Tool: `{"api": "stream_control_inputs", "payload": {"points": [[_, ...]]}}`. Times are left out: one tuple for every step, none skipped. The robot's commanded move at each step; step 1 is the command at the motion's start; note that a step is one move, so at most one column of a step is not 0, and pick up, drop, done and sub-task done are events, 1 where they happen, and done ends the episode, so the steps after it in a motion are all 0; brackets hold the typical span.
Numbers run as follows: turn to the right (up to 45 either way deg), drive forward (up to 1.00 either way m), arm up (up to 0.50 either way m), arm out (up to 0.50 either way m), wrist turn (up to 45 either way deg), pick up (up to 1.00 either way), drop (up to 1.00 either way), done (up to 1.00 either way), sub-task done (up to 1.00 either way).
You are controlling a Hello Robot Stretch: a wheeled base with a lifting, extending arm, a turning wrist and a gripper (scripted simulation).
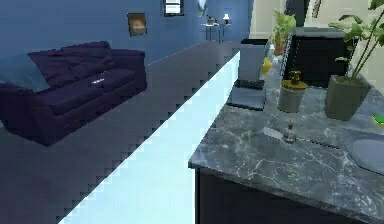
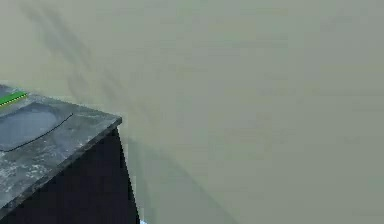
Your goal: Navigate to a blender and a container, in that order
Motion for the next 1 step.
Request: {"api": "stream_control_inputs", "payload": {"points": [[27.0,0.00,0.00,0.00,0.0,0.00,0.00,0.00,0.00]]}}
